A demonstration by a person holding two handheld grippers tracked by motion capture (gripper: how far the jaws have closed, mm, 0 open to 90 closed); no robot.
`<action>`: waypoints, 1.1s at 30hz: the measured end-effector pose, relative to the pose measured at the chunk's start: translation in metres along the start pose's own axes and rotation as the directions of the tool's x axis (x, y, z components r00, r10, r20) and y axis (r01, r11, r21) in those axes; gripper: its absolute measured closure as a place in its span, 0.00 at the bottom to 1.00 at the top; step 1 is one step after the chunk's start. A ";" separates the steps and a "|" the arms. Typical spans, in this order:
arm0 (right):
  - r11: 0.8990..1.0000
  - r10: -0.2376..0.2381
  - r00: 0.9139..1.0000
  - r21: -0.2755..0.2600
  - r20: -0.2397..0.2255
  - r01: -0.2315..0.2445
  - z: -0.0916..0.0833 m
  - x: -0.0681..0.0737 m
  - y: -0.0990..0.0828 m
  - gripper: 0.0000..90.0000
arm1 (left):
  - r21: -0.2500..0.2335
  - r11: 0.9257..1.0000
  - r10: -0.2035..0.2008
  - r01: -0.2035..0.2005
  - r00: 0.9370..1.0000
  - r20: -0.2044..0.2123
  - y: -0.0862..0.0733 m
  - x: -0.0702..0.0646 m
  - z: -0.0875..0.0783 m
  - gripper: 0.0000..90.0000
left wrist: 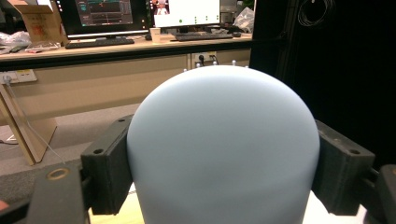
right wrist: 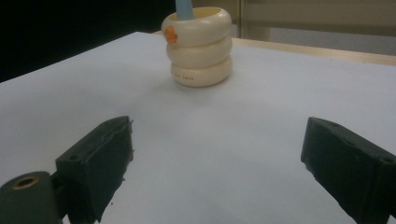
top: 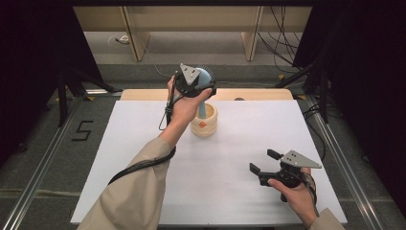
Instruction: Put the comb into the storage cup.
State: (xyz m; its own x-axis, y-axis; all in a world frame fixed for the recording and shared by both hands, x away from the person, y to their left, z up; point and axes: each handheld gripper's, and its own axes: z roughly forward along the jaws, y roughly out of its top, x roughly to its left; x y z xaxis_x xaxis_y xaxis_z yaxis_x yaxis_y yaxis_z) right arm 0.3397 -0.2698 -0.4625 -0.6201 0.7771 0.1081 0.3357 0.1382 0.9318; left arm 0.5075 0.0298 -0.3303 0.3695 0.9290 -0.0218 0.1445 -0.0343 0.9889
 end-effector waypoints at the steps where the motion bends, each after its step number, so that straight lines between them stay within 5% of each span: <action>1: 1.000 0.000 1.000 0.000 0.000 0.000 0.000 0.000 0.000 0.11 | 0.001 1.000 0.000 0.000 1.000 0.000 0.000 0.000 0.000 0.22; 33: 1.000 0.001 1.000 -0.001 -0.003 -0.001 0.000 0.000 0.000 0.11 | 0.023 1.000 -0.002 0.002 1.000 -0.009 -0.013 0.002 0.008 0.22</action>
State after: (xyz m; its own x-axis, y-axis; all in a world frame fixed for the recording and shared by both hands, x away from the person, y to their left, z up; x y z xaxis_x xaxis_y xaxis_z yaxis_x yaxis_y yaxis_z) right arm 0.3401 -0.2698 -0.4630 -0.6219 0.7754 0.1097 0.3354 0.1372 0.9320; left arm 0.5141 0.0289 -0.3443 0.3609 0.9323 -0.0227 0.1662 -0.0403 0.9853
